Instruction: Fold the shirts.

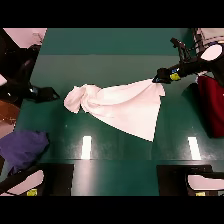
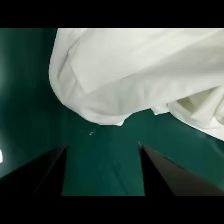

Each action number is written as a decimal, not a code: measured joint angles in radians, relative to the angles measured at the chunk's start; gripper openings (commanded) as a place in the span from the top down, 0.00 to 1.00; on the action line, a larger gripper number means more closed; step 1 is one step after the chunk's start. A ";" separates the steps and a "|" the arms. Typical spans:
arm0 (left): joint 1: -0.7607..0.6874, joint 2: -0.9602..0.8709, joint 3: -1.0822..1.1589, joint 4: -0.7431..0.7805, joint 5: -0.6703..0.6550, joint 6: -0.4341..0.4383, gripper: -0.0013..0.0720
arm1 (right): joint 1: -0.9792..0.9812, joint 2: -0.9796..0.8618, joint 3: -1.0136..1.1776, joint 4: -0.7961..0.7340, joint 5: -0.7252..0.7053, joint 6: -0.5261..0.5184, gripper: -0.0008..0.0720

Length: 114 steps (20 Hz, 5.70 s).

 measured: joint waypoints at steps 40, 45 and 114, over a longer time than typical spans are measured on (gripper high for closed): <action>0.038 0.222 0.894 -0.335 0.135 0.170 0.95 | -0.203 0.406 0.477 -0.014 0.027 0.001 0.97; 0.038 0.244 1.142 -0.327 0.087 0.107 0.95 | -0.286 0.512 0.534 -0.014 0.085 0.002 0.97; 0.010 -0.050 -0.175 -0.126 -0.092 0.075 0.95 | -0.776 0.426 -0.827 -0.164 0.242 -0.113 0.38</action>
